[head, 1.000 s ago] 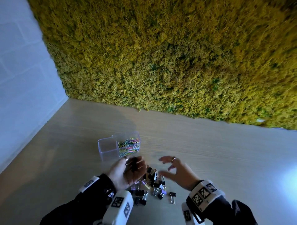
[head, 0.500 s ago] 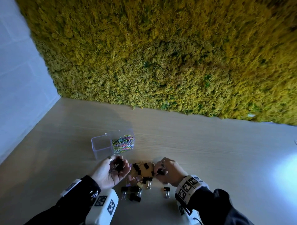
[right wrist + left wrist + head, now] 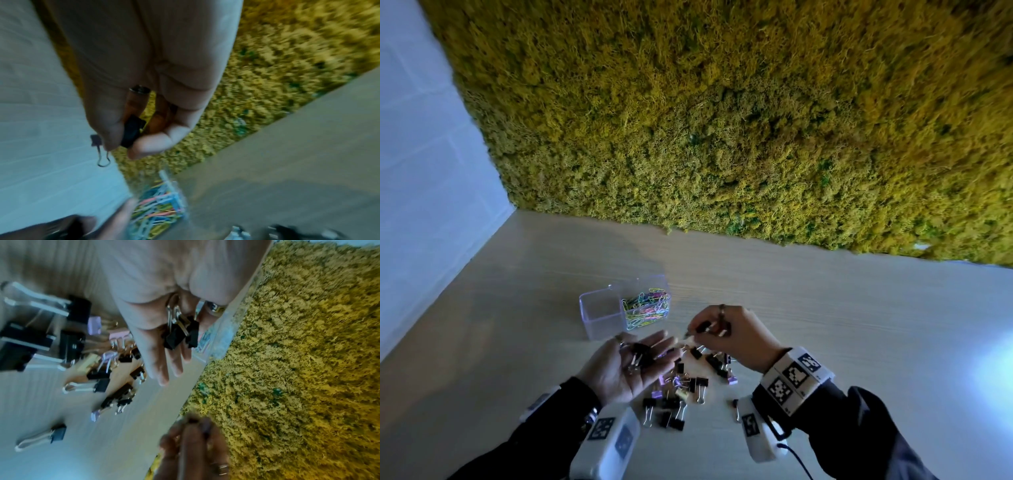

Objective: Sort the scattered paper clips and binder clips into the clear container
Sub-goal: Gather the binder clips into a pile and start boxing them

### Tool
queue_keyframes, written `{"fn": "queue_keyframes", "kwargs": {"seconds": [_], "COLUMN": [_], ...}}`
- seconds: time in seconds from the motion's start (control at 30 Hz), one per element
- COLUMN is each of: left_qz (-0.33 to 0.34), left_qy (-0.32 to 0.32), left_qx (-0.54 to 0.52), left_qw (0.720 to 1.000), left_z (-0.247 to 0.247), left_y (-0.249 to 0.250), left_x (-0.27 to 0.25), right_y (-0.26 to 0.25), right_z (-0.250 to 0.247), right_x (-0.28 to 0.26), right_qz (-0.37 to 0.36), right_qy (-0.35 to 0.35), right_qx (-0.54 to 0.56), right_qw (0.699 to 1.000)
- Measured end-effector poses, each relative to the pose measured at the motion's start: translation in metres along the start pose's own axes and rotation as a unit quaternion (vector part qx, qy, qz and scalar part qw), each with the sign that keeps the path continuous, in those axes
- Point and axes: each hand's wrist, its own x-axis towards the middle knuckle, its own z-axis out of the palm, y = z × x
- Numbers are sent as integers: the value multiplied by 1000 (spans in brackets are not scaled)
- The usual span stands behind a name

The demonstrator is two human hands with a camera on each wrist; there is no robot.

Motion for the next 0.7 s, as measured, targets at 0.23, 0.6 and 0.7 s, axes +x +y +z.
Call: {"fn": "queue_keyframes", "kwargs": {"seconds": [0.23,0.6,0.7], "left_qz": [9,130,154], "left_qy": [-25,-73,-33], "left_qx": [1,-22,-23], "left_qw": [1000,989,987], "left_z": [18,-1,-8], "left_y": [3,68,81], "left_x": [-10,-34,-35], "right_y": [-36,-14,-17], "right_z": [33,32,38], "right_x": [28,122,129], "right_qz": [-126,-40,-26], "right_qy": [-7,-114,-146], "right_qx": [-134,-319,-347], "right_qw": [983,940,926]}}
